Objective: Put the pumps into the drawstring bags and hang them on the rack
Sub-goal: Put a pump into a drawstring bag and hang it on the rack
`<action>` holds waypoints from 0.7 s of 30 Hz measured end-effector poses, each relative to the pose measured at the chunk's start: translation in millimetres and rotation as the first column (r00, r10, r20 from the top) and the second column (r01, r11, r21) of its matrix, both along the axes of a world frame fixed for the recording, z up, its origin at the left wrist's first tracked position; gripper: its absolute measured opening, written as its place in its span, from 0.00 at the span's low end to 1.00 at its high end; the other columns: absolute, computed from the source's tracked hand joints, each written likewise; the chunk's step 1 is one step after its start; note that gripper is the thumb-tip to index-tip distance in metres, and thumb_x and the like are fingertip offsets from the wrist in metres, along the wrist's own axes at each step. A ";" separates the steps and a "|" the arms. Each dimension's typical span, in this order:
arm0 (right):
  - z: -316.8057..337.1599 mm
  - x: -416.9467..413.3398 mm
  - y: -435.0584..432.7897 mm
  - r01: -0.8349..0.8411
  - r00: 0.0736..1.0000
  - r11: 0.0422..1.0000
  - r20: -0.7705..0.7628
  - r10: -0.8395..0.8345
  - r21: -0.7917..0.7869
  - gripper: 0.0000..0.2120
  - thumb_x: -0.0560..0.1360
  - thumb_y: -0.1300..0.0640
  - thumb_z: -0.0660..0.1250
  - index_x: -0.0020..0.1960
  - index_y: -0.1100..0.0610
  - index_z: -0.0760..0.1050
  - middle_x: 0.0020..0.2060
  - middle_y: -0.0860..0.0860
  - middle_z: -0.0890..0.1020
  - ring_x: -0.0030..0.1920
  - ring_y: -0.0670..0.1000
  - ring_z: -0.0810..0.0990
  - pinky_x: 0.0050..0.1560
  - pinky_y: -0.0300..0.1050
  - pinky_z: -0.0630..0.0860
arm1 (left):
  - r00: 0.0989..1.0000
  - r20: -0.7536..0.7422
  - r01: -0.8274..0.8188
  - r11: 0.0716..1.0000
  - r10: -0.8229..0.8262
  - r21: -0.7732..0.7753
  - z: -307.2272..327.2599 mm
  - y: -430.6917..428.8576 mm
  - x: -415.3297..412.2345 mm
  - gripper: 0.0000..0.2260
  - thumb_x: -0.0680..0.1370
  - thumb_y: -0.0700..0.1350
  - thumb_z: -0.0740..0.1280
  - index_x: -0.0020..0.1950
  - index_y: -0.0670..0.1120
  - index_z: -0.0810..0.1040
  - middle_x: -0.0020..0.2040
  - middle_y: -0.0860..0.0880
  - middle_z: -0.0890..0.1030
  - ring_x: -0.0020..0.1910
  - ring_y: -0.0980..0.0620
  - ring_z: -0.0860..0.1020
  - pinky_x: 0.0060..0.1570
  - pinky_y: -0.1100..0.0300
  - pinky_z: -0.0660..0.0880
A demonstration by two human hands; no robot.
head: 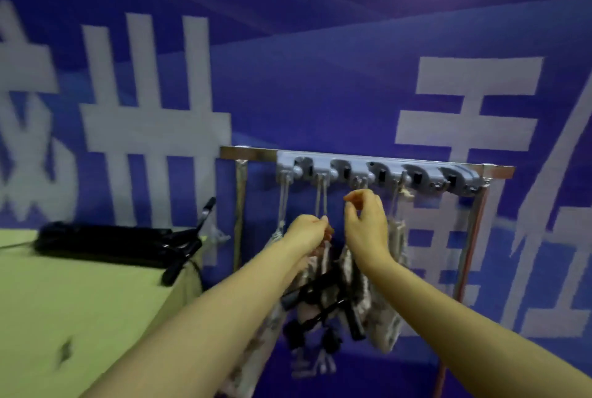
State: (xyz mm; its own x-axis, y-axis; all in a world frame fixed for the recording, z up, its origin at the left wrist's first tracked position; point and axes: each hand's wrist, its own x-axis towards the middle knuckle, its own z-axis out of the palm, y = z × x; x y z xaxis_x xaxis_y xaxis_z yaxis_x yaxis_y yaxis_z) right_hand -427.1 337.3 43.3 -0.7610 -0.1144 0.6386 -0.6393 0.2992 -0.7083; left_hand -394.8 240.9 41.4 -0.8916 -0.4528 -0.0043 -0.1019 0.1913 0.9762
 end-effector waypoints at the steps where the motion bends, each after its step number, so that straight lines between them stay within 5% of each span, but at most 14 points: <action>1: -0.1 14.3 -11.3 -0.042 0.999 0.999 0.009 0.042 -0.002 0.04 0.78 0.61 0.58 0.49 0.56 0.71 0.48 0.53 0.74 0.47 0.51 0.73 0.48 0.46 0.68 | 1.000 -0.004 -0.031 0.999 0.031 0.012 0.3 -12.9 20.8 0.15 0.81 0.47 0.56 0.37 0.45 0.74 0.39 0.46 0.79 0.38 0.50 0.77 0.37 0.61 0.72; 4: -8.8 65.4 -54.4 -0.169 0.985 0.985 0.040 0.169 0.015 0.03 0.78 0.60 0.59 0.47 0.55 0.70 0.46 0.54 0.77 0.45 0.51 0.74 0.45 0.44 0.69 | 0.993 0.014 -0.115 0.993 0.115 0.036 -0.7 -55.1 93.8 0.17 0.82 0.46 0.54 0.35 0.46 0.72 0.34 0.48 0.75 0.32 0.54 0.72 0.27 0.67 0.69; 10: -39.0 176.1 -136.2 -0.449 0.890 0.884 0.152 0.429 0.134 0.06 0.78 0.59 0.61 0.49 0.60 0.75 0.42 0.51 0.78 0.45 0.51 0.76 0.48 0.47 0.72 | 0.936 0.044 -0.352 0.934 0.350 0.062 -22.7 -141.6 227.0 0.15 0.81 0.44 0.55 0.35 0.45 0.70 0.33 0.48 0.74 0.30 0.54 0.71 0.30 0.64 0.65; 15: -68.4 223.7 -180.0 -0.501 0.864 0.800 0.237 0.443 0.330 0.10 0.77 0.55 0.64 0.56 0.58 0.76 0.47 0.50 0.79 0.48 0.49 0.78 0.49 0.45 0.75 | 0.788 -0.005 -0.602 0.768 0.616 -0.218 -56.7 -201.4 316.8 0.10 0.78 0.44 0.62 0.36 0.45 0.72 0.41 0.44 0.81 0.40 0.45 0.77 0.43 0.56 0.73; 21: -95.0 237.8 -206.4 -0.482 0.875 0.746 0.281 0.393 0.459 0.16 0.77 0.53 0.65 0.63 0.57 0.73 0.54 0.52 0.78 0.49 0.46 0.75 0.49 0.39 0.74 | 0.673 -0.016 -0.666 0.596 0.739 -0.449 -92.1 -241.8 373.8 0.07 0.76 0.47 0.66 0.42 0.45 0.75 0.45 0.46 0.81 0.48 0.42 0.79 0.43 0.54 0.73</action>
